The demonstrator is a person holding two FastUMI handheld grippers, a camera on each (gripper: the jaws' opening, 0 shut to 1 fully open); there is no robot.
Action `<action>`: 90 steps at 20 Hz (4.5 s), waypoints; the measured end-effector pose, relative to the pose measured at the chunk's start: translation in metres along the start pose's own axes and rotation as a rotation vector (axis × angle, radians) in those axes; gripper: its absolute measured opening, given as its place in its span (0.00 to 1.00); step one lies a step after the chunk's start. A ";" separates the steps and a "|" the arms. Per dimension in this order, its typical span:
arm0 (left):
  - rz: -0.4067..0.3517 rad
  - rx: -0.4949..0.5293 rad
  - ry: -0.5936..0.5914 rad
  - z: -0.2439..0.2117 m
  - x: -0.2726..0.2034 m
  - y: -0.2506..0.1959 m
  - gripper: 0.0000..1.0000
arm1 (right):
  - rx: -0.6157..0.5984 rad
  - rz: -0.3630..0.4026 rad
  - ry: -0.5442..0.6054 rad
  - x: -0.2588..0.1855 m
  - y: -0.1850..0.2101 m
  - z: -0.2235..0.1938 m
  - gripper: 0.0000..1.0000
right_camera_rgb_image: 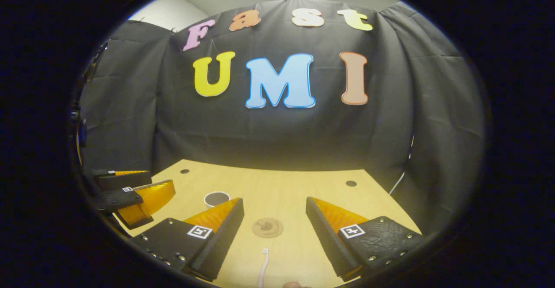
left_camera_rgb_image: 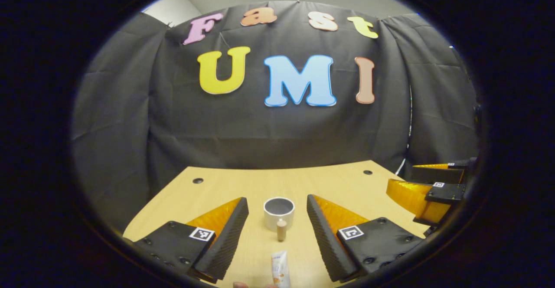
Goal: Put the toothbrush and toothpaste on the desktop into the cup, then pick up the cup and place it on the coaster on the desktop.
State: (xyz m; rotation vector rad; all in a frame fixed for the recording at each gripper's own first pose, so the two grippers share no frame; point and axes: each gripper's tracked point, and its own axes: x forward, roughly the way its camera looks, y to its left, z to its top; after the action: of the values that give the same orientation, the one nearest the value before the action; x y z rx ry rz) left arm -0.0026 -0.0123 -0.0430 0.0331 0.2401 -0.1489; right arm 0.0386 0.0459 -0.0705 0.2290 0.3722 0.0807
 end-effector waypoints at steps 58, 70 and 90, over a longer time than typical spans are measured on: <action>-0.003 -0.150 1.135 -0.163 -0.115 -0.004 0.57 | -0.002 0.041 1.148 0.012 0.037 -0.248 0.44; -0.037 -0.142 1.100 -0.160 -0.111 -0.002 0.39 | 0.023 0.056 1.114 0.014 0.036 -0.248 0.06; -0.013 -0.232 0.728 -0.122 -0.077 0.003 0.24 | 0.156 0.247 0.767 0.012 0.058 -0.197 0.04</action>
State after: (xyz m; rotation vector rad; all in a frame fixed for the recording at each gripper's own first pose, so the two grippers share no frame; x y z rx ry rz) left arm -0.1048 0.0078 -0.1427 -0.1482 0.9831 -0.1163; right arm -0.0253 0.1445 -0.2394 0.3959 1.1148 0.3891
